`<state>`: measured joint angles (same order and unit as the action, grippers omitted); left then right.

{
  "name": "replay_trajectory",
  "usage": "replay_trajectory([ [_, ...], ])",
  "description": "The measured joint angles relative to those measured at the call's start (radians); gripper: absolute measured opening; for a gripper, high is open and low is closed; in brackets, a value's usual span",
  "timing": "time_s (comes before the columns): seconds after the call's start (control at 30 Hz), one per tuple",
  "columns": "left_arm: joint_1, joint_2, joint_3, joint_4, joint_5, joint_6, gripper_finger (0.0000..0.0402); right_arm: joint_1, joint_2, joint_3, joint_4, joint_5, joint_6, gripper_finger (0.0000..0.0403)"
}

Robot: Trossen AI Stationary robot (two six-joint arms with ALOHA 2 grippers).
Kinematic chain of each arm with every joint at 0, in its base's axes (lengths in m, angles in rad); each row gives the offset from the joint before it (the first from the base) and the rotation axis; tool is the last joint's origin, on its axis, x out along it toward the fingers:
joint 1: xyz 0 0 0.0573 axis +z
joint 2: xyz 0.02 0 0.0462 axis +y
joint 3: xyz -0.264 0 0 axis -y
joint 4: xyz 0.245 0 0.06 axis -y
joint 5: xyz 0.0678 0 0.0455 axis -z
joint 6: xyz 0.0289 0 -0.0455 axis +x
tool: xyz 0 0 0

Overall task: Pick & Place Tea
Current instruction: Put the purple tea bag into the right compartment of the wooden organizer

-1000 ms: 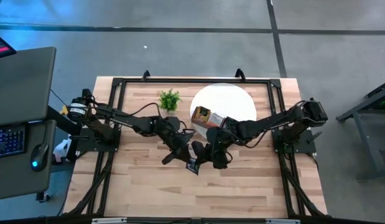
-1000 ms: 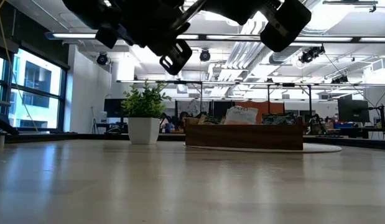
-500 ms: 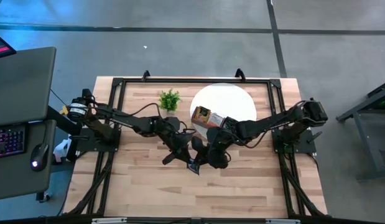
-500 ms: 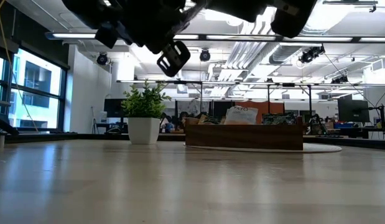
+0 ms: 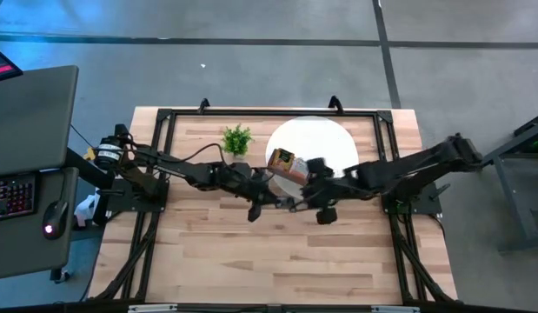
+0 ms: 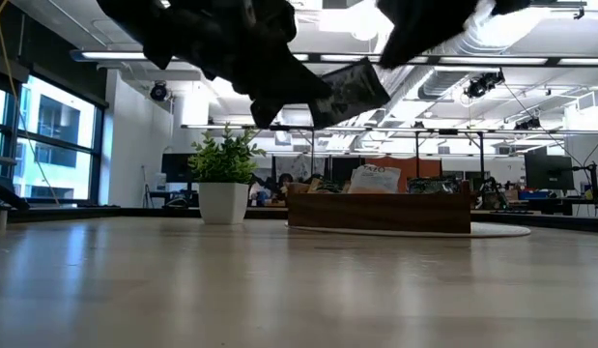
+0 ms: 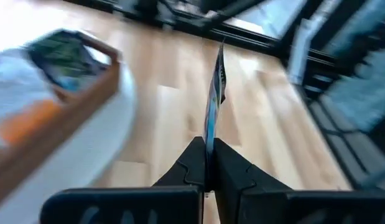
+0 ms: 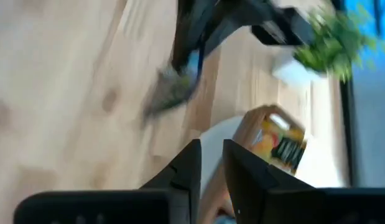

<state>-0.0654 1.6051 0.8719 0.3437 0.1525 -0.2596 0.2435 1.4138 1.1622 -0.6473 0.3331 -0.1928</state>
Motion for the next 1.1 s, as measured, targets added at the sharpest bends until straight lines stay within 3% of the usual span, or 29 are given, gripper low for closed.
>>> replay_trajectory([
  [0.17,0.0,0.0,0.0,0.093,-0.14,0.0,0.0005,-0.007,-0.077,0.0,-0.058,-0.004,0.399,0.0046],
  [0.37,0.0,0.0,0.0,0.186,-0.156,0.026,0.0005,-0.008,-0.073,0.001,-0.091,0.0,0.679,0.0043],
  [0.83,0.0,0.0,0.0,0.177,-0.18,0.038,0.0005,-0.021,-0.065,0.001,0.016,-0.009,0.637,0.0122],
  [1.1,0.0,0.0,0.0,0.194,-0.211,0.038,0.0005,-0.022,-0.058,0.001,0.032,-0.006,0.625,0.0129],
])
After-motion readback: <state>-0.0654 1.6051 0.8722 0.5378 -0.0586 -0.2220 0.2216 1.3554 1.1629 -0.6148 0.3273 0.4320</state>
